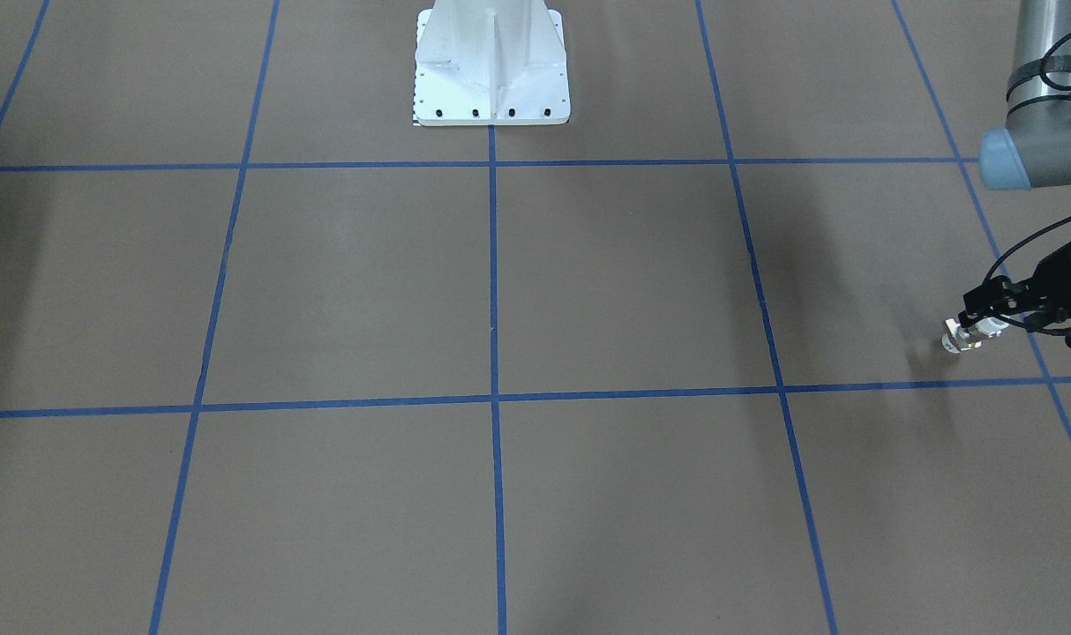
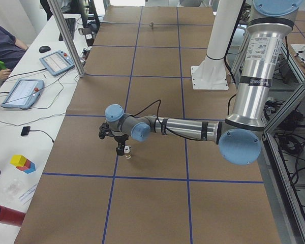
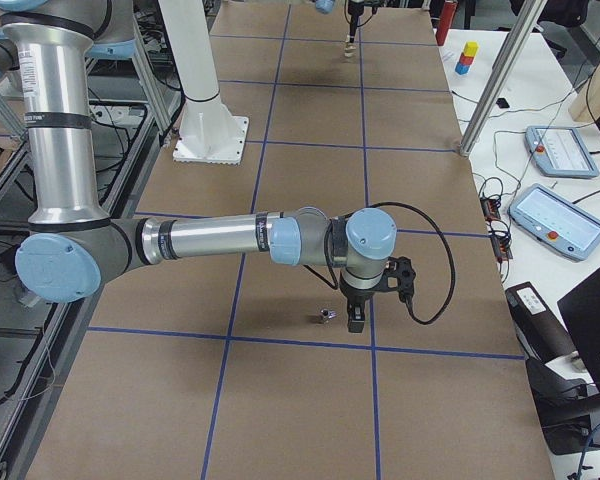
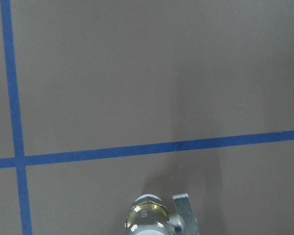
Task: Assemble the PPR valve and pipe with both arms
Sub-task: 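Lower the left gripper onto the brass valve and close on it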
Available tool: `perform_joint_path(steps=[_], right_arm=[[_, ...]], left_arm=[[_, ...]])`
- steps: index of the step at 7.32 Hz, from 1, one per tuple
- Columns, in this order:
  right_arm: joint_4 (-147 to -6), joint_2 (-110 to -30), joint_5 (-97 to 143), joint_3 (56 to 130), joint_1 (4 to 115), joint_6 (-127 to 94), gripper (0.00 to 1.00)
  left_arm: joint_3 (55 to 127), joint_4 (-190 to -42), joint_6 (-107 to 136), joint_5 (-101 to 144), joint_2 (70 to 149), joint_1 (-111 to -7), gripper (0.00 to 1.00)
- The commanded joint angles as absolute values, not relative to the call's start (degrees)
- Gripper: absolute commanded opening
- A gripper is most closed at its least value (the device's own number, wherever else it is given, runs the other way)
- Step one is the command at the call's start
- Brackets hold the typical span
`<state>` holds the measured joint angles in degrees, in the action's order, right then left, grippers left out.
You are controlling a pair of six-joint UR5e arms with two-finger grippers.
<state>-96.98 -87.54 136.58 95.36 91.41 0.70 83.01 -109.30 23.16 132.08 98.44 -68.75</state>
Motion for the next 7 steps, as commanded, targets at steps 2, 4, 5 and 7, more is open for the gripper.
perform_joint_path(steps=[2, 4, 5, 7], right_arm=[[-97.03, -87.54, 136.67, 95.36, 91.41, 0.70, 1.00], [-97.03, -87.54, 136.67, 95.36, 91.41, 0.70, 1.00], [-97.03, -87.54, 136.67, 95.27, 91.41, 0.70, 1.00], [-97.03, -87.54, 136.67, 95.27, 91.41, 0.70, 1.00]], left_arm=[[80.08, -111.43, 23.12, 131.66, 98.44, -68.56, 1.00], [79.63, -111.71, 22.94, 131.66, 98.53, -68.20, 0.99], [79.72, -111.80, 22.85, 131.66, 98.53, -68.20, 0.95], [79.89, -111.80, 22.68, 131.75, 98.53, -68.20, 0.64]])
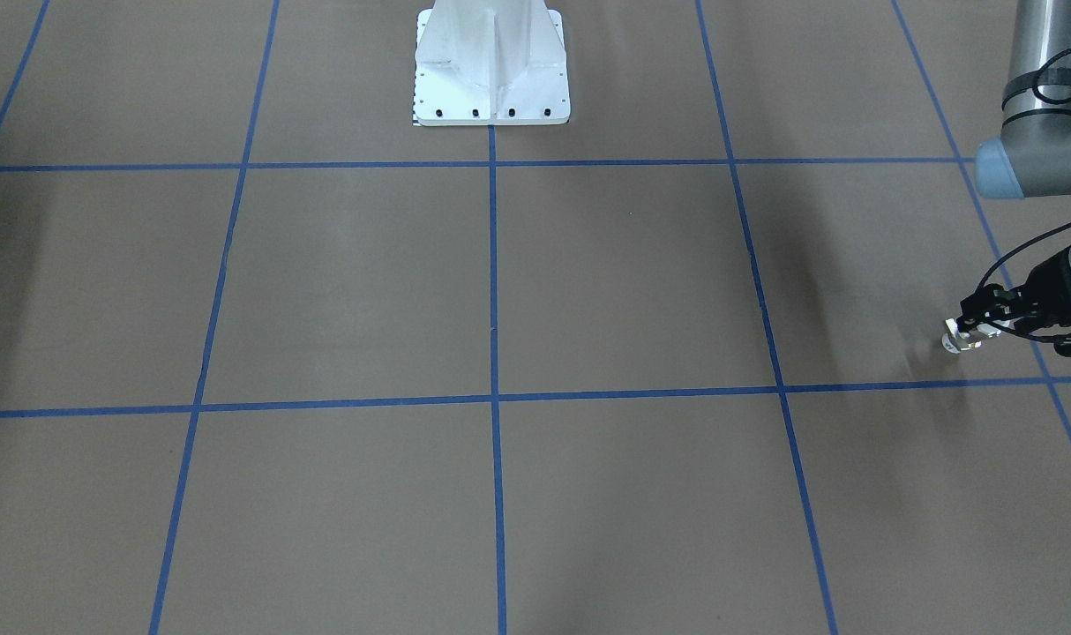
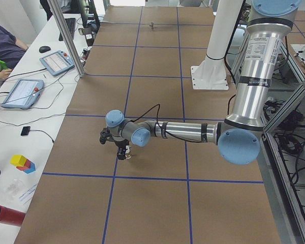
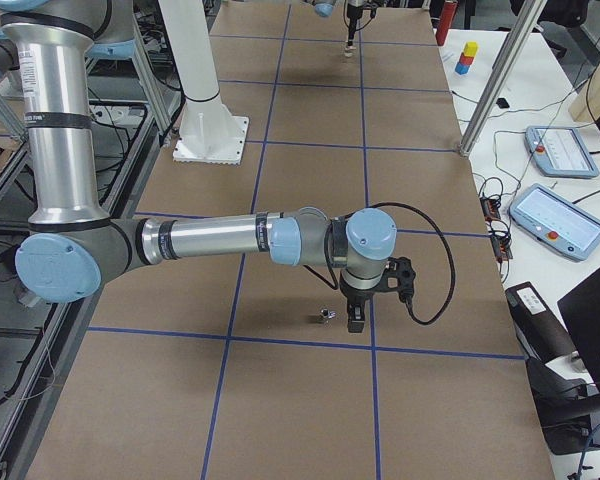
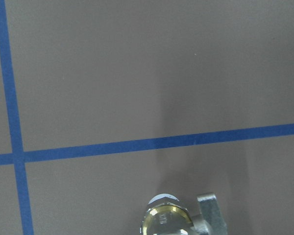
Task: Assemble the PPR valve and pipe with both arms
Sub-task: 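Lower the left gripper onto the brass valve and close on it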
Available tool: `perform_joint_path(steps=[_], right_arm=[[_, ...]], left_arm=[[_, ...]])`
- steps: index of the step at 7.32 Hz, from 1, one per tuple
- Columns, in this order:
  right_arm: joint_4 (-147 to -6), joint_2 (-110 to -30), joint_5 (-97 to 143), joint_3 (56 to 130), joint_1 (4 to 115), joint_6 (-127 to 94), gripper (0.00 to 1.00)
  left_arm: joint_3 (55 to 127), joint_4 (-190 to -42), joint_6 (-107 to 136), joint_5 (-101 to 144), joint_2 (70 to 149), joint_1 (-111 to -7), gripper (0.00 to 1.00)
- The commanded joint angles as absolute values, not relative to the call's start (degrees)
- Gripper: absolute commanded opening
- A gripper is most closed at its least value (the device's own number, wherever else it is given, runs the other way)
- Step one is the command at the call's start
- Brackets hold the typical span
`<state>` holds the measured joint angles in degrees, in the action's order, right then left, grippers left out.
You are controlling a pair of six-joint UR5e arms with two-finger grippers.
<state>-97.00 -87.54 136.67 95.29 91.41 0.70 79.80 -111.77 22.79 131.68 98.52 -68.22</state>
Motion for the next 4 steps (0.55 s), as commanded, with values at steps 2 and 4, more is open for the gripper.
perform_joint_path(steps=[2, 4], right_arm=[[-97.03, -87.54, 136.67, 95.19, 91.41, 0.70, 1.00], [-97.03, -87.54, 136.67, 95.27, 91.41, 0.53, 1.00]], left_arm=[[79.89, -111.71, 22.68, 131.66, 98.44, -68.20, 0.33], [83.47, -110.66, 22.85, 131.75, 98.44, -68.29, 0.00]])
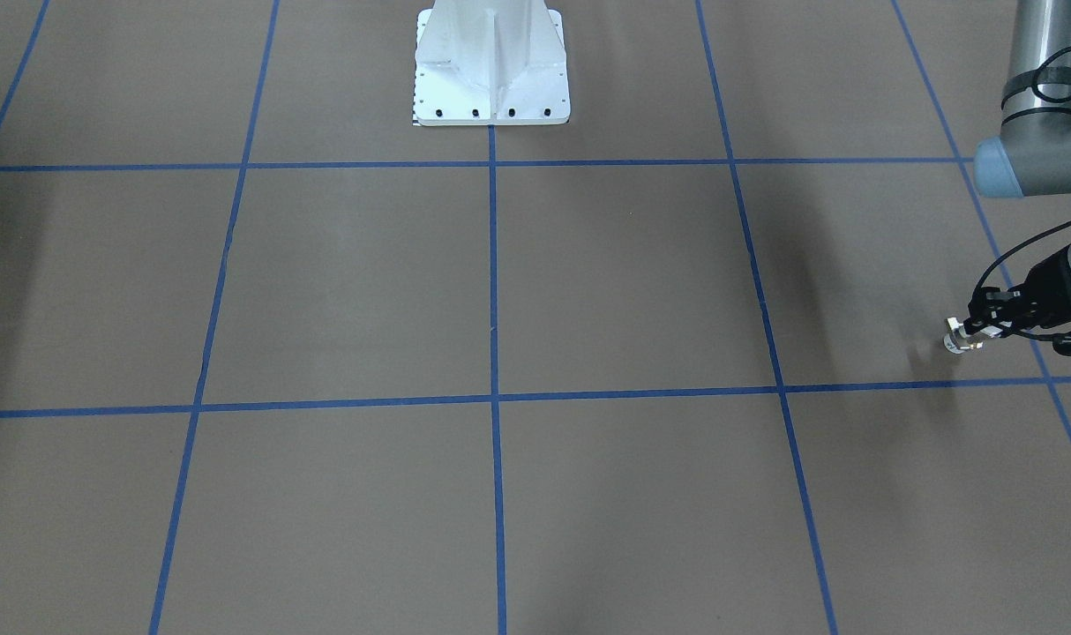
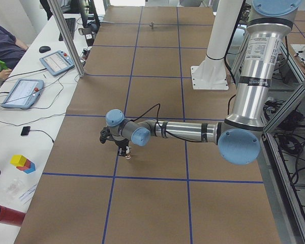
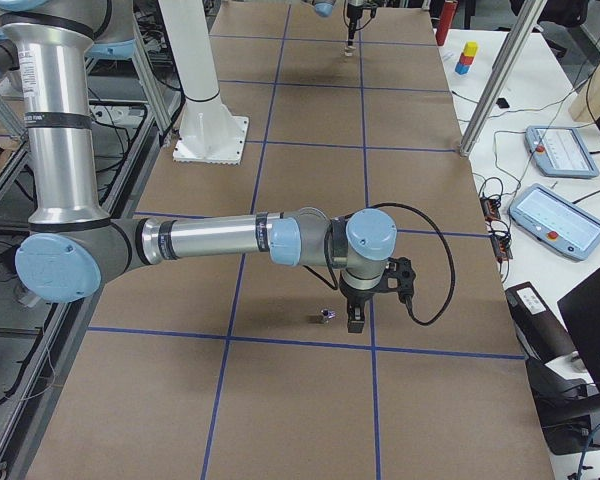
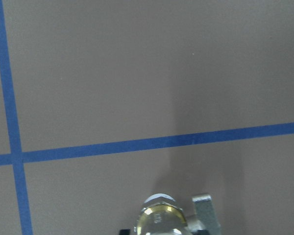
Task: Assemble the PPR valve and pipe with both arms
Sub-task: 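Lower the left gripper onto the brass valve and close on it, then lift the valve with the left gripper and carry it to table center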
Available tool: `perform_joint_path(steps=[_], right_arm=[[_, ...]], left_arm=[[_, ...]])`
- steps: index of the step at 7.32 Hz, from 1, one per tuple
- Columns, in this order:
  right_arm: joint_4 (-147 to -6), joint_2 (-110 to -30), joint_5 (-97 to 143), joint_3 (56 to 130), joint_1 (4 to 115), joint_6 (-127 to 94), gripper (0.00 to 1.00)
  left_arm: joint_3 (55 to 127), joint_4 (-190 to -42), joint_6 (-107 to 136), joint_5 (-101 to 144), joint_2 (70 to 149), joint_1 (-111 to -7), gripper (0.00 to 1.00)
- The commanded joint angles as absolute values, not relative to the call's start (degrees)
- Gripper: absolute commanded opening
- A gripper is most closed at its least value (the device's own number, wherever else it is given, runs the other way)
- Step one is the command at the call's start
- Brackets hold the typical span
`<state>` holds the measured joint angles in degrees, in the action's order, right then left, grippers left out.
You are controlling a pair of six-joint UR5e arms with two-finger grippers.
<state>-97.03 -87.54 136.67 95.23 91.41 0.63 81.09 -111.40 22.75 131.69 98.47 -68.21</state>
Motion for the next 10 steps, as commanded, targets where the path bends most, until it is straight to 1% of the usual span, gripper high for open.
perform_joint_path(steps=[1, 2, 3, 4, 5, 6, 7, 9, 10], right_arm=[[-97.03, -87.54, 136.93, 95.27, 91.41, 0.53, 1.00], [-97.03, -87.63, 136.93, 95.27, 91.41, 0.61, 1.00], [-97.03, -87.71, 136.93, 95.27, 91.41, 0.62, 1.00], [-96.94, -87.71, 136.93, 95.36, 91.41, 0.62, 1.00], [-96.94, -87.63, 136.85, 95.36, 91.41, 0.62, 1.00], [-96.94, -87.63, 136.85, 95.36, 91.41, 0.62, 1.00], [-96.94, -87.63, 136.93, 95.71, 91.41, 0.53, 1.00], [-97.03, -87.71, 136.93, 95.80, 91.41, 0.53, 1.00], [-97.03, -87.71, 136.93, 95.80, 91.41, 0.53, 1.00]], left_arm=[[88.02, -103.78, 22.94, 131.84, 98.87, -68.64, 0.00], [93.46, -92.66, 23.03, 131.57, 102.53, -68.73, 0.00], [97.43, -81.41, 23.64, 131.40, 107.79, -68.56, 0.00], [98.17, -74.08, 25.56, 131.48, 114.28, -67.86, 0.00], [98.00, -70.00, 32.45, 131.40, 120.17, -63.41, 0.00], [97.04, -69.79, 40.52, 131.31, 124.93, -58.58, 0.00], [93.99, -69.87, 47.39, 131.13, 131.16, -54.79, 0.00], [80.93, -70.05, 58.32, 127.91, 147.67, -47.67, 0.00], [74.77, -70.57, 59.84, 125.97, 152.70, -45.37, 0.00]])
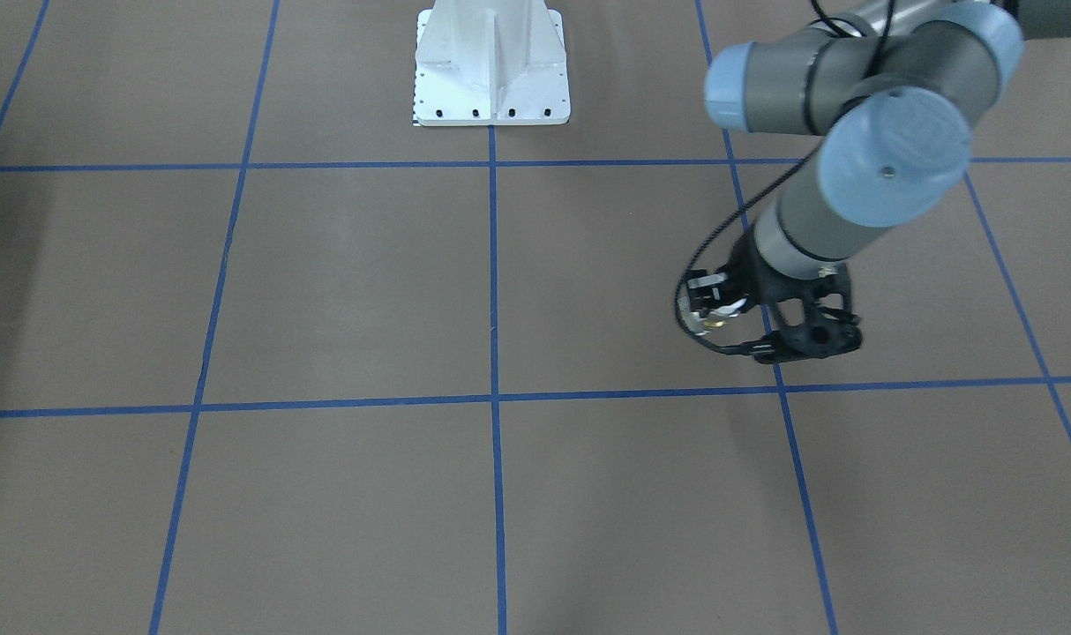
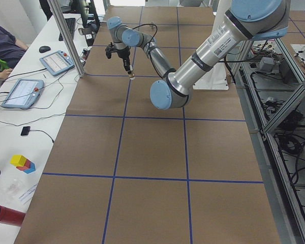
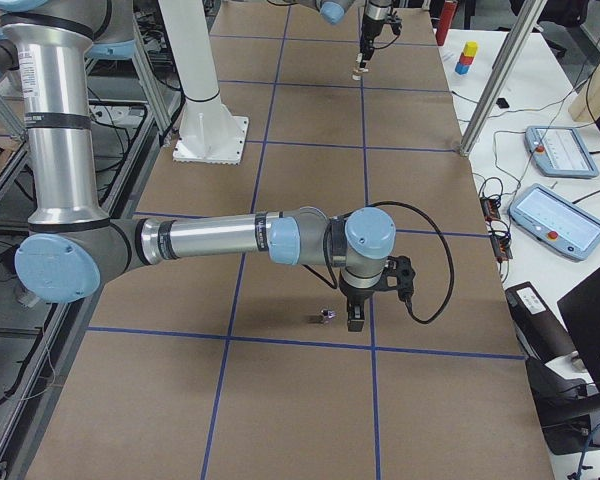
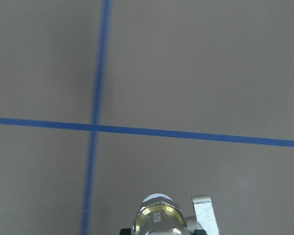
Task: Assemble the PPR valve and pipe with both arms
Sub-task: 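Lift the valve with the left gripper and carry it to table center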
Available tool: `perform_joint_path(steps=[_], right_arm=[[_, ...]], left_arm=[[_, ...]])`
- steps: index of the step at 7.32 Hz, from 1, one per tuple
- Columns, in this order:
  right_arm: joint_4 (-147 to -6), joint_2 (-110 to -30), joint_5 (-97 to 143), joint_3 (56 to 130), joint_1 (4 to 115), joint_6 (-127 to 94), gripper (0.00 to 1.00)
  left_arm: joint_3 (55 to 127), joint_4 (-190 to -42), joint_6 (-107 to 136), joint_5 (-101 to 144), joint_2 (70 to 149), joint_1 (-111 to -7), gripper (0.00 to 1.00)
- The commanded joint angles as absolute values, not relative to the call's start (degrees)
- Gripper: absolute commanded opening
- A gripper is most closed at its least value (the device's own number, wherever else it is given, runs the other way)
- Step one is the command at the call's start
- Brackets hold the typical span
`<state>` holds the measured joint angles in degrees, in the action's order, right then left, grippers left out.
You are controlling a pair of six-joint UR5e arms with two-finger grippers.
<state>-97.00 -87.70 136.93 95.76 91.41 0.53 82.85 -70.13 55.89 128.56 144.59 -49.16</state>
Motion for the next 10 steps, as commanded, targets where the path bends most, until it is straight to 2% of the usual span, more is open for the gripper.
perform_joint_path(steps=[1, 3, 10], right_arm=[[-97.03, -87.89, 137.02, 95.80, 91.41, 0.53, 1.00], [-97.03, -87.98, 137.11, 95.80, 91.41, 0.53, 1.00], [-97.03, -87.98, 137.11, 95.54, 91.41, 0.53, 1.00]], left_arm=[[69.31, -74.75, 60.81, 125.77, 155.19, -44.22, 0.00], [62.43, -86.36, 64.33, 120.80, 154.86, -39.66, 0.00], [62.05, -90.16, 64.69, 120.50, 153.81, -37.00, 0.00]])
